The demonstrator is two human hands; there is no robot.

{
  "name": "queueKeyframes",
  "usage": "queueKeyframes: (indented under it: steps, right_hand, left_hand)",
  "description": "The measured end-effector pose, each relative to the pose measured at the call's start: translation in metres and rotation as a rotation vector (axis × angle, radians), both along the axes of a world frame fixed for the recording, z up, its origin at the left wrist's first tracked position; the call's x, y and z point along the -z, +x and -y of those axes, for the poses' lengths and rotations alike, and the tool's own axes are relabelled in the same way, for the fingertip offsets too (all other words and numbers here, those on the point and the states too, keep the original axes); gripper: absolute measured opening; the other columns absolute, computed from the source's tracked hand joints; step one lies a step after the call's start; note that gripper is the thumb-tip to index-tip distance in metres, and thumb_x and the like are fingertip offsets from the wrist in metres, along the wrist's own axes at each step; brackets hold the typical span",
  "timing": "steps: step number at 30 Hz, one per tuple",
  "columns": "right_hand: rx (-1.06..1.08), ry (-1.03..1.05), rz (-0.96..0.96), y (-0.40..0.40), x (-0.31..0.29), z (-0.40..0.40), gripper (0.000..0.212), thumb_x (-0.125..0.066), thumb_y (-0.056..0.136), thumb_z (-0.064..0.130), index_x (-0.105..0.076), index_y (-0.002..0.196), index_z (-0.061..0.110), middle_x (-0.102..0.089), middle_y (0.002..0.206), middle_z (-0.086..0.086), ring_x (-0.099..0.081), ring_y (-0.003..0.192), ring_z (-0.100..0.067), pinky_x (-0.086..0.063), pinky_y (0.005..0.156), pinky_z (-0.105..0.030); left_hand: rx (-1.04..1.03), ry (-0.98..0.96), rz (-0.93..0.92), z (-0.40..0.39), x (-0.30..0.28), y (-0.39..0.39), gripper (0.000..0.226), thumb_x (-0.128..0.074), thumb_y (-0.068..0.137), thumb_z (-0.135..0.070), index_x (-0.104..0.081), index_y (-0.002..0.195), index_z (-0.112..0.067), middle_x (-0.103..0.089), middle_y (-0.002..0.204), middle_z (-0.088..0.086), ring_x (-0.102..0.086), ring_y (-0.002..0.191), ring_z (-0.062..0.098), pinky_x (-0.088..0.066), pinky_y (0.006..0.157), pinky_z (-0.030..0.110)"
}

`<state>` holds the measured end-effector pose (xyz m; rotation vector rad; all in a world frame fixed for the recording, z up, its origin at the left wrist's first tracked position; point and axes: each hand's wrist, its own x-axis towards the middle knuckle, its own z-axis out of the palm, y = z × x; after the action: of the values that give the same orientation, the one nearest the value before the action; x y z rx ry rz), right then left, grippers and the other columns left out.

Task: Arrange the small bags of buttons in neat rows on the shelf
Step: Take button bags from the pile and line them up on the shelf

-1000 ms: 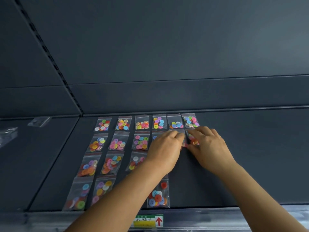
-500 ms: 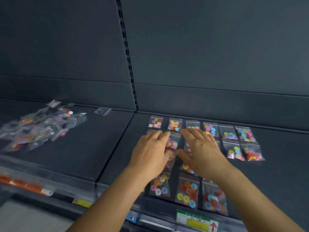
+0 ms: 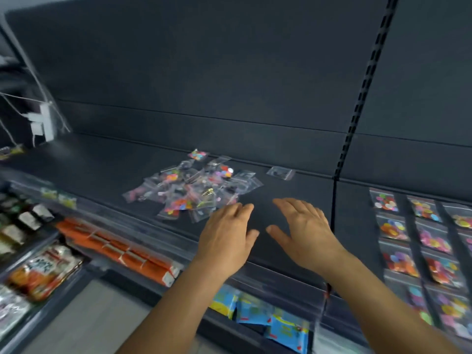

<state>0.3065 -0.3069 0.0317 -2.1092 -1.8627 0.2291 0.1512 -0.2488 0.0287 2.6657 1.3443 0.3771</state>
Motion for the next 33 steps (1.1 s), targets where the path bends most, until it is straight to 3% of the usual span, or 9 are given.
queueKeyframes:
  steps: [10, 20, 28, 33]
  right_hand:
    - [-0.111, 0.020, -0.005, -0.109, 0.004, -0.094, 0.060, -0.043, 0.094, 0.048, -0.025, 0.147, 0.026, -0.027, 0.152, 0.004, -0.019, 0.142, -0.019, -0.011, 0.116, -0.037]
    - [-0.215, 0.035, -0.012, -0.140, 0.018, -0.205, 0.058, -0.047, 0.094, 0.042, -0.030, 0.145, 0.023, -0.035, 0.149, 0.001, -0.028, 0.138, -0.021, -0.019, 0.117, -0.039]
    - [-0.322, -0.088, 0.056, -0.157, 0.033, -0.284, 0.051, -0.033, 0.098, 0.037, -0.025, 0.147, 0.028, -0.025, 0.154, 0.001, -0.023, 0.140, -0.022, -0.016, 0.114, -0.038]
    - [-0.485, -0.135, 0.140, -0.161, 0.044, -0.309, 0.037, -0.041, 0.096, 0.027, -0.048, 0.132, 0.022, -0.039, 0.145, -0.002, -0.038, 0.132, -0.022, -0.030, 0.108, -0.037]
  left_hand:
    - [-0.129, 0.042, 0.040, -0.077, 0.007, -0.113, 0.053, -0.049, 0.096, -0.034, -0.034, 0.144, -0.021, -0.042, 0.143, -0.002, -0.035, 0.132, 0.018, -0.026, 0.111, 0.031]
    - [-0.257, -0.043, 0.058, -0.171, 0.026, -0.154, 0.056, -0.051, 0.096, -0.035, -0.032, 0.146, -0.021, -0.043, 0.144, 0.003, -0.036, 0.134, 0.021, -0.029, 0.113, 0.035]
    - [-0.325, -0.108, 0.011, -0.232, 0.043, -0.172, 0.047, -0.039, 0.100, -0.024, -0.032, 0.147, -0.016, -0.041, 0.146, 0.005, -0.038, 0.131, 0.025, -0.032, 0.109, 0.037]
    - [-0.340, -0.154, 0.028, -0.248, 0.046, -0.181, 0.043, -0.047, 0.096, -0.023, -0.044, 0.139, -0.017, -0.056, 0.125, 0.007, -0.048, 0.115, 0.025, -0.039, 0.097, 0.033]
